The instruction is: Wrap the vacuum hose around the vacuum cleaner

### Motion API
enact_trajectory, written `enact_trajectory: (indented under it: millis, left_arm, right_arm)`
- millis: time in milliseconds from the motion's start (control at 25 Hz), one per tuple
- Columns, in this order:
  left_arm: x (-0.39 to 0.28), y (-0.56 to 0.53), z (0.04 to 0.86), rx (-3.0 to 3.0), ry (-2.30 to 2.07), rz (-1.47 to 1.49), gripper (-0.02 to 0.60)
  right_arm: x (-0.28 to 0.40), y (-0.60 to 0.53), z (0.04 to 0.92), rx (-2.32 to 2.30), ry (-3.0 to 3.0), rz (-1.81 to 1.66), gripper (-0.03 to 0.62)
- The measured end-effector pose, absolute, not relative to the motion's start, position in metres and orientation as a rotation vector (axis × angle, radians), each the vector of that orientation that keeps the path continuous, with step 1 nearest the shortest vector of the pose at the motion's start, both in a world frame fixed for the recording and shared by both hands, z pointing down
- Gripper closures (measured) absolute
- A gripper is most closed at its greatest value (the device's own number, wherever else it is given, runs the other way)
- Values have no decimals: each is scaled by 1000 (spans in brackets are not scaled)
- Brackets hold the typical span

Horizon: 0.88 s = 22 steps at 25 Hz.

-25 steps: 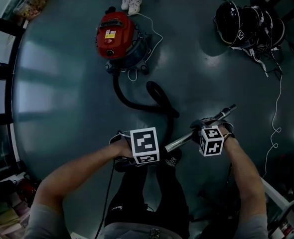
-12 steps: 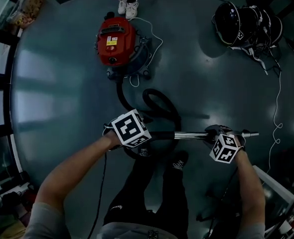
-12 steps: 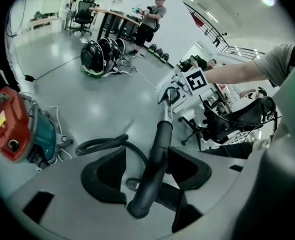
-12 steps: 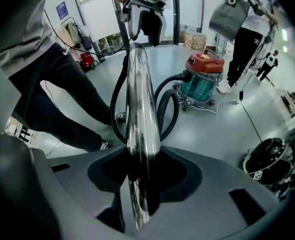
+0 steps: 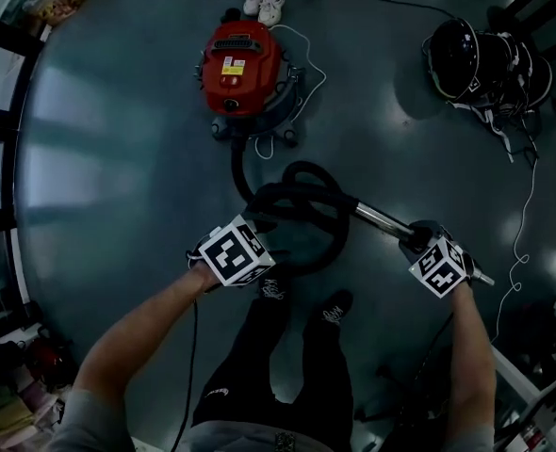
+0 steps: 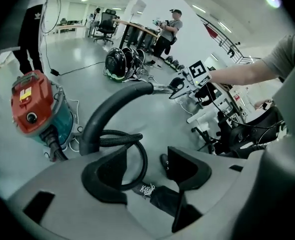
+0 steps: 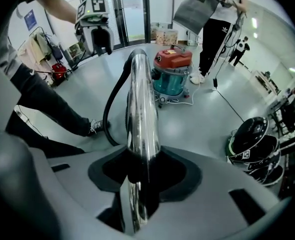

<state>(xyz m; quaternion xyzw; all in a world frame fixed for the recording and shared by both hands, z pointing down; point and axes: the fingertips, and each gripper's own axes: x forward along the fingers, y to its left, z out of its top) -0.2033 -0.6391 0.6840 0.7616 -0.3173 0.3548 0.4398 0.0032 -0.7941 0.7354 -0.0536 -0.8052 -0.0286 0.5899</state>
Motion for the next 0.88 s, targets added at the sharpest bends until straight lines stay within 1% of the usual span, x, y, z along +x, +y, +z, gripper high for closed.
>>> enact_trajectory:
  millis: [240, 440, 640, 880]
  left_arm:
    - [-190, -614, 703, 1829, -778, 794, 328]
    - [-173, -617, 717, 1827, -782, 698, 330]
    - [-164, -622, 731, 1817, -811, 601, 330]
    - [-147, -611, 756, 1810, -794, 593, 330]
  right_arm:
    - [7, -828, 751, 42, -1848, 55, 437]
    - [7, -855, 765, 236, -1831, 209, 437]
    - [-11, -862, 793, 375, -1841, 355, 437]
    - [-24, -861, 839, 510, -1854, 537, 437]
